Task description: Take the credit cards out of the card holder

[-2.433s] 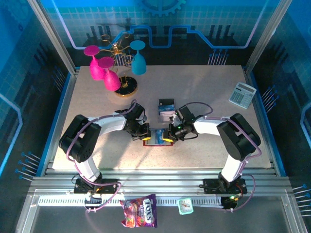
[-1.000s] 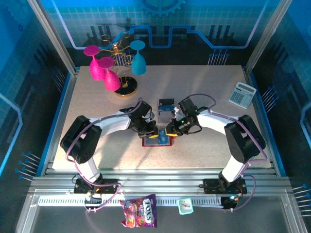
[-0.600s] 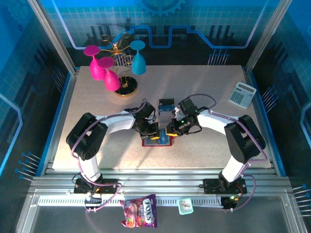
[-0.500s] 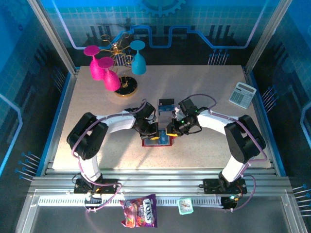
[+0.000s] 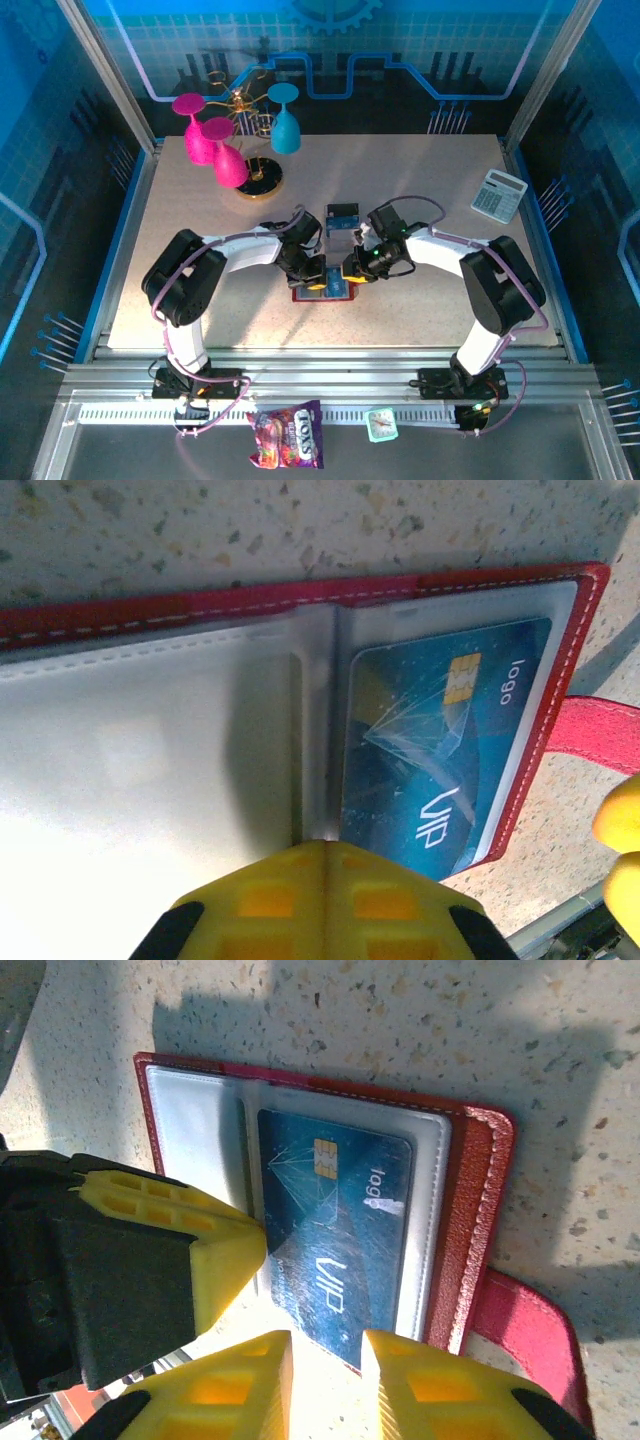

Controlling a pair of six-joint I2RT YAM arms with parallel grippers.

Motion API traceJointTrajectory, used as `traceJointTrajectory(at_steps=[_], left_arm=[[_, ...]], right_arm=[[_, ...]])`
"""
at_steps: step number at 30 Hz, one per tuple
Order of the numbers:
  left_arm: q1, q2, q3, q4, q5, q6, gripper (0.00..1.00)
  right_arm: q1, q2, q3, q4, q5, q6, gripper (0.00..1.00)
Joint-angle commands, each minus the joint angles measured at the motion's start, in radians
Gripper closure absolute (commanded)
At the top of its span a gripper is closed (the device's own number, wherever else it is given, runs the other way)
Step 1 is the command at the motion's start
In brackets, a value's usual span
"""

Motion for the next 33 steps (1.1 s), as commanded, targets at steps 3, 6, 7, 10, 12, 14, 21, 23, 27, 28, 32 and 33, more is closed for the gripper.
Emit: traceJointTrajectory(at_steps=[3, 6, 7, 10, 12, 14, 21, 23, 27, 28, 32, 33], left_arm=[[-0.008, 0.019, 0.029, -0.065, -0.026, 0.033, 0.95], [-0.007, -0.005, 0.026, -0.061, -0.034, 0.027, 0.95], [-0.008, -0.014, 0.029, -0.064, -0.035, 0.026, 0.95], [-0.008, -0.028, 0.057, -0.081, -0.034, 0.027, 0.95], [-0.01, -0.033, 0.07, -0.082, -0.031, 0.025, 0.95], [-0.014, -0.034, 0.079, -0.084, -0.029, 0.022, 0.95], [-0.024, -0.006, 0.092, -0.084, -0.026, 0.024, 0.95], [-0.024, 0.003, 0.09, -0.083, -0.03, 0.027, 0.95], [-0.025, 0.026, 0.083, -0.082, -0.036, 0.035, 0.95], [-0.024, 0.03, 0.083, -0.084, -0.038, 0.035, 0.95], [-0.026, 0.029, 0.073, -0.097, -0.057, 0.044, 0.95], [-0.025, 0.027, 0.072, -0.103, -0.064, 0.046, 0.95]], right_arm=[[-0.004, 0.033, -0.022, 0.035, -0.041, 0.027, 0.72], [-0.003, 0.032, -0.024, 0.041, -0.042, 0.03, 0.72], [-0.006, 0.031, -0.024, 0.041, -0.043, 0.032, 0.72], [-0.007, 0.027, -0.024, 0.041, -0.04, 0.031, 0.72], [-0.007, 0.027, -0.023, 0.041, -0.042, 0.03, 0.72], [-0.01, 0.024, -0.025, 0.042, -0.041, 0.03, 0.72], [-0.013, 0.022, -0.031, 0.045, -0.041, 0.03, 0.72], [-0.014, 0.022, -0.033, 0.044, -0.041, 0.03, 0.72], [-0.015, 0.02, -0.035, 0.044, -0.041, 0.03, 0.72], [-0.015, 0.02, -0.035, 0.044, -0.04, 0.03, 0.72], [-0.017, 0.024, -0.04, 0.047, -0.041, 0.03, 0.72], [-0.018, 0.027, -0.04, 0.047, -0.042, 0.03, 0.72]])
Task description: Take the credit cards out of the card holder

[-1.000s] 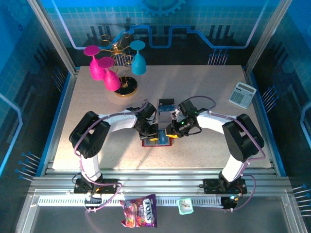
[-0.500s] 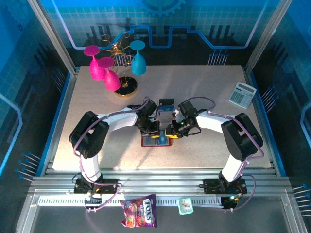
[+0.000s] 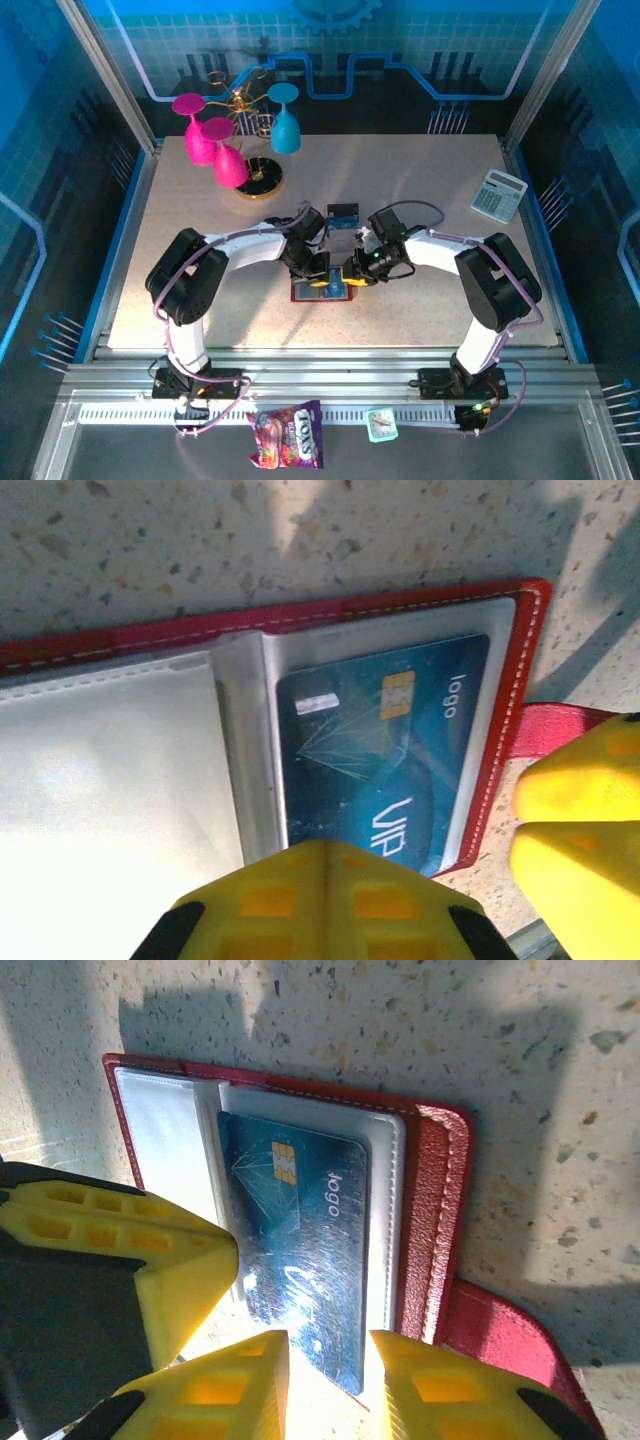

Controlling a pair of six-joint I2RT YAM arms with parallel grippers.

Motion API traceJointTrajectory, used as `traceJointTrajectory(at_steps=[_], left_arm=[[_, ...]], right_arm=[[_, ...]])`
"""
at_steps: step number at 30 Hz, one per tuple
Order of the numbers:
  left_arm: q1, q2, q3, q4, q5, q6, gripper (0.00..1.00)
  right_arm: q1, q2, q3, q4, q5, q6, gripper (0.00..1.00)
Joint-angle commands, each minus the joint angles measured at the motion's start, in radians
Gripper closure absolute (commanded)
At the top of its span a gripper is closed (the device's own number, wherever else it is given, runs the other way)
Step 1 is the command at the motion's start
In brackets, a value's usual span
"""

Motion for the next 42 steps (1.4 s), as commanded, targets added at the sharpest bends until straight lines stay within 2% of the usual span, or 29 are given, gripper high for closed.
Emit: traceJointTrajectory(at_steps=[1, 18, 32, 42], left_arm=[[-0.009, 0.007, 0.002, -0.046, -0.034, 0.028, 0.95], [-0.01, 0.042, -0.006, -0.074, -0.057, 0.05, 0.95], [-0.01, 0.058, -0.003, -0.079, -0.054, 0.052, 0.95], [-0.009, 0.036, -0.002, -0.067, -0.057, 0.045, 0.95]], right_arm=[[-0.01, 0.004, -0.014, 0.006, -0.024, 0.012, 0.72], [-0.01, 0.005, -0.021, 0.021, -0.034, 0.021, 0.71], [-0.01, 0.069, -0.076, 0.181, -0.122, 0.102, 0.72], [-0.01, 0.049, -0.105, 0.247, -0.136, 0.143, 0.84]])
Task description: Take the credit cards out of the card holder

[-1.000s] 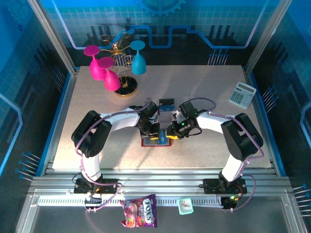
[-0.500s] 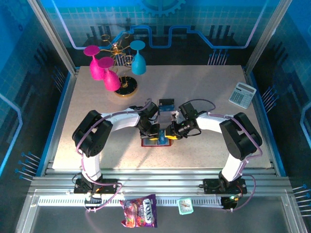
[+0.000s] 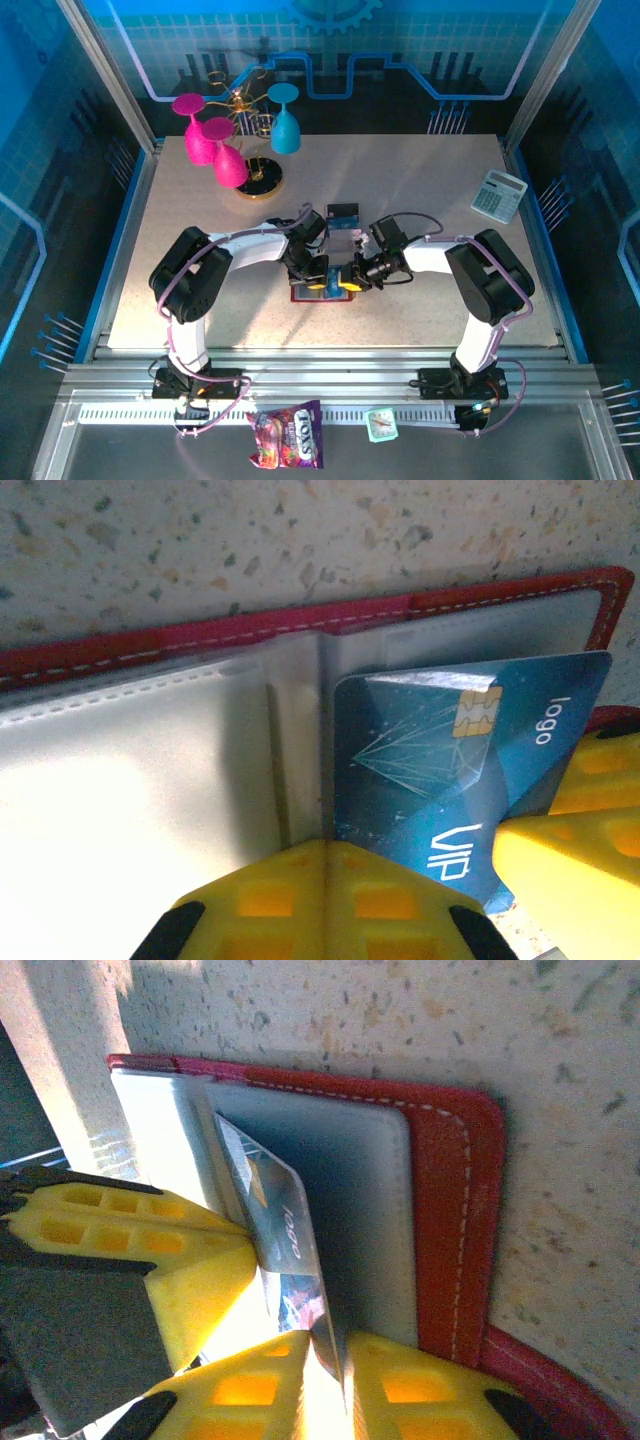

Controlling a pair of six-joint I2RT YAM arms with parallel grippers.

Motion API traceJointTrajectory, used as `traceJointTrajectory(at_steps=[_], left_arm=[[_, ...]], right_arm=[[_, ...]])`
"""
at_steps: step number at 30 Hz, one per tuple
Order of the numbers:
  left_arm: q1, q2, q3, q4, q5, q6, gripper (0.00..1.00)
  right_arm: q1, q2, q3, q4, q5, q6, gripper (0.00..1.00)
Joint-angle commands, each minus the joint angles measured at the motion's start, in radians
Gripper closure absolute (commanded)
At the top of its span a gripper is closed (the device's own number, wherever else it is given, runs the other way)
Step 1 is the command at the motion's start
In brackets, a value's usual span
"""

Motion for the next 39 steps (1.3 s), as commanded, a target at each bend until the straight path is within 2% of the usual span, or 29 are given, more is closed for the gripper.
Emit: traceJointTrajectory(at_steps=[1, 10, 18, 21, 26, 31, 35, 39], left_arm=[[-0.009, 0.003, 0.001, -0.04, -0.029, 0.014, 0.95], [0.002, -0.134, -0.009, 0.002, -0.052, -0.024, 0.89], [0.068, -0.276, -0.113, 0.102, -0.044, -0.068, 0.88], [0.1, -0.316, -0.154, 0.136, -0.035, -0.082, 0.88], [0.156, -0.37, -0.216, 0.166, -0.023, -0.094, 0.87], [0.2, -0.41, -0.262, 0.176, -0.014, -0.096, 0.87], [0.227, -0.434, -0.292, 0.187, -0.005, -0.096, 0.87], [0.249, -0.45, -0.316, 0.195, 0.007, -0.097, 0.87]], right_arm=[[-0.005, -0.014, -0.009, 0.022, -0.014, 0.015, 0.85], [-0.014, -0.085, 0.017, -0.04, -0.003, -0.029, 0.91], [-0.026, -0.13, 0.14, -0.27, 0.068, -0.229, 0.96], [-0.029, -0.125, 0.229, -0.392, 0.107, -0.352, 1.0], [-0.031, -0.092, 0.431, -0.627, 0.238, -0.63, 1.0], [-0.031, -0.039, 0.609, -0.771, 0.377, -0.86, 1.0], [-0.015, 0.027, 0.751, -0.877, 0.448, -1.126, 1.0], [-0.014, 0.076, 0.883, -0.948, 0.468, -1.345, 1.0]])
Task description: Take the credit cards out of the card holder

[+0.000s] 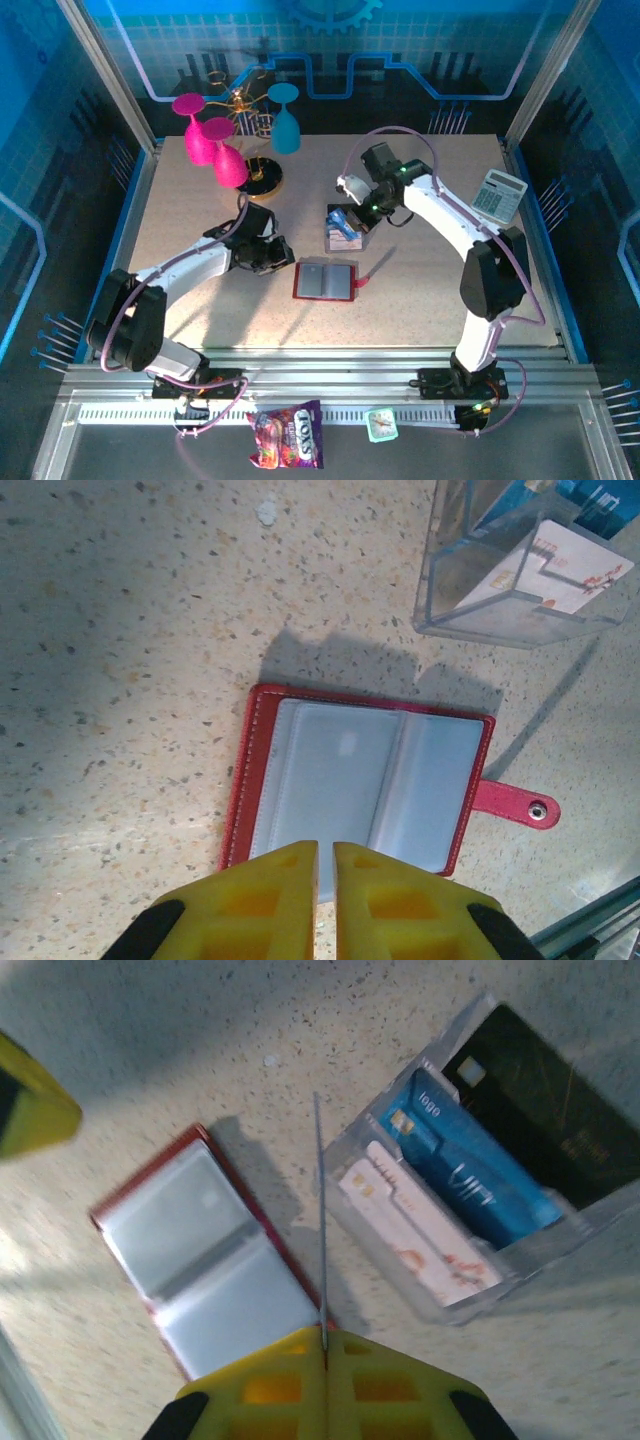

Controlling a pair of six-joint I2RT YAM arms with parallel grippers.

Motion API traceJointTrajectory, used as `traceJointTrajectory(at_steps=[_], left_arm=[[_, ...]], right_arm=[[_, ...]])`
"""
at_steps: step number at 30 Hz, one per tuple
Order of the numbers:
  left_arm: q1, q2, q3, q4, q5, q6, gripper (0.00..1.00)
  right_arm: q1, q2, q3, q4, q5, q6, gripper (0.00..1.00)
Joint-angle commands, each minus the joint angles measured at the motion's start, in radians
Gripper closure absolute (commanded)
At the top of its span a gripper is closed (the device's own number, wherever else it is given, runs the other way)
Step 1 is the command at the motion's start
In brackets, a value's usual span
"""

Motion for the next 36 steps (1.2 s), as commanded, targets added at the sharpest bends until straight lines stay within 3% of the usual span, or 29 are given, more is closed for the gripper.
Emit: traceJointTrajectory(at_steps=[1, 7, 13, 22, 36], left_arm=[[0.02, -0.035, -0.027, 0.016, 0.03, -0.01, 0.87], [0.035, -0.06, -0.052, 0.011, 0.029, -0.011, 0.87], [0.05, -0.07, -0.07, 0.012, 0.031, -0.013, 0.87], [0.072, -0.061, -0.07, 0.009, 0.038, -0.01, 0.87], [0.098, -0.073, -0.101, 0.008, 0.044, -0.009, 0.87]], right_arm=[[0.006, 0.042, 0.114, -0.132, 0.05, -0.305, 1.0], [0.01, 0.15, 0.3, -0.247, 0.089, -0.55, 1.0], [0.016, 0.304, 0.519, -0.392, 0.155, -0.67, 1.0], [0.019, 0.48, 0.73, -0.518, 0.174, -0.729, 1.0], [0.023, 0.615, 0.797, -0.533, 0.226, -0.737, 1.0]])
